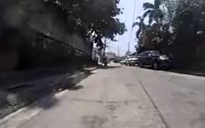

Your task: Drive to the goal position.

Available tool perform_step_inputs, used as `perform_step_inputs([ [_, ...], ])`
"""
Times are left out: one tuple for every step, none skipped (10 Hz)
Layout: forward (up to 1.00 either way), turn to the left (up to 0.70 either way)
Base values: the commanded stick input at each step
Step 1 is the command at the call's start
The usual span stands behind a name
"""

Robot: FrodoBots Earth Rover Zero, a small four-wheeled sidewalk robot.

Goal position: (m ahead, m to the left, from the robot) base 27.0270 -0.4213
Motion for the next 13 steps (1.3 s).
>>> perform_step_inputs([
  [1.0, -0.4],
  [1.0, -0.4],
  [1.0, -0.4],
  [1.0, -0.4],
  [1.0, -0.4],
  [1.0, -0.4],
  [1.0, -0.32],
  [1.0, -0.05],
  [1.0, 0.0],
  [1.0, 0.0],
  [1.0, 0.0],
  [1.0, 0.0],
  [1.0, 0.0],
])
